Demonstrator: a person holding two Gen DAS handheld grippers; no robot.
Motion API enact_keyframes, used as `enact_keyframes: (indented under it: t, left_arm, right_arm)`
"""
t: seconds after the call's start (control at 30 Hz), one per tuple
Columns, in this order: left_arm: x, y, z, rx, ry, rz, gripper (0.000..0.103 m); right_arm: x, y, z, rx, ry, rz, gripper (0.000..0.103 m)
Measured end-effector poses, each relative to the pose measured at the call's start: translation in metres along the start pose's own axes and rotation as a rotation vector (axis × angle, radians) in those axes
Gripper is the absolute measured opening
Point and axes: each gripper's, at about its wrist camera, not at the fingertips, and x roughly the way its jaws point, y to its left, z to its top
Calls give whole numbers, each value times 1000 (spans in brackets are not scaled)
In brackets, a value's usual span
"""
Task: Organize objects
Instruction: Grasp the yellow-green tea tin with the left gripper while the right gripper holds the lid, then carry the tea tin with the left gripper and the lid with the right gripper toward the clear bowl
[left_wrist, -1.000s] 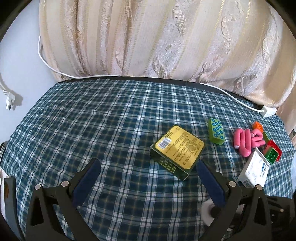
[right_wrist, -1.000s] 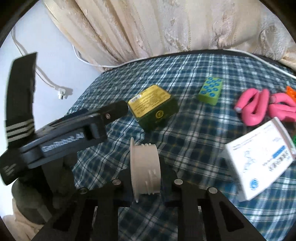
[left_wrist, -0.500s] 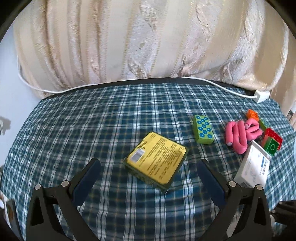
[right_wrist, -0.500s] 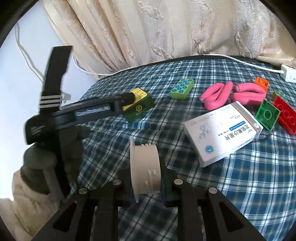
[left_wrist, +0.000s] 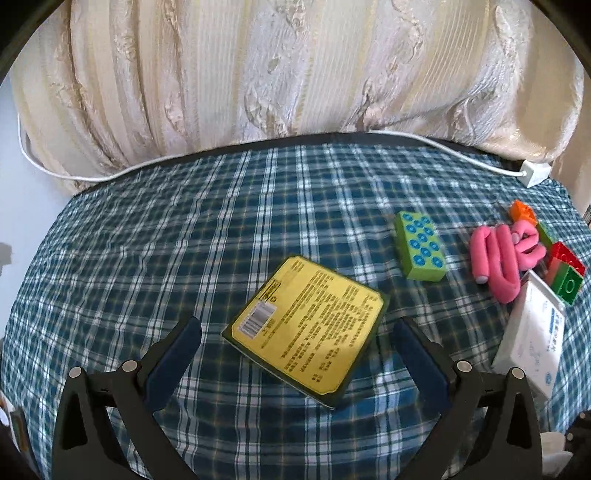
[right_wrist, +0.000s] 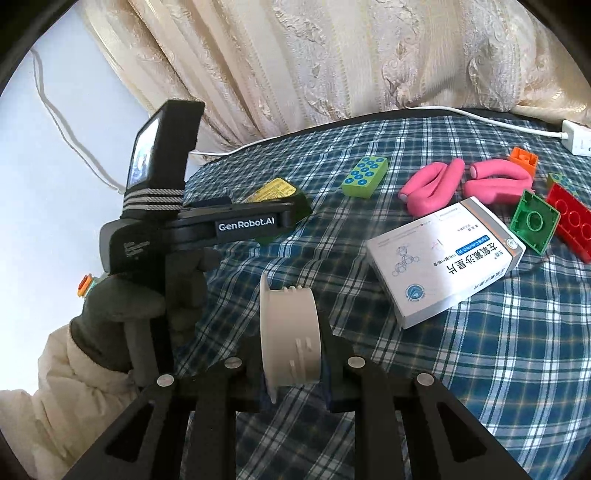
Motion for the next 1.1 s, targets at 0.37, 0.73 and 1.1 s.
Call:
enact_keyframes:
  t: [0.37, 0.73, 1.1]
  left_arm:
    - [9, 2, -6, -18, 47, -21, 81]
    - [-11, -3, -10, -9, -3, -7, 79]
    - [-40, -7, -7, -43, -53, -16, 79]
  right_arm:
    - [3, -2, 3, -5, -14, -3, 22]
    - [-7, 0, 3, -10, -47, -17, 22]
    - [-14, -2, 2, 11, -81, -42, 22]
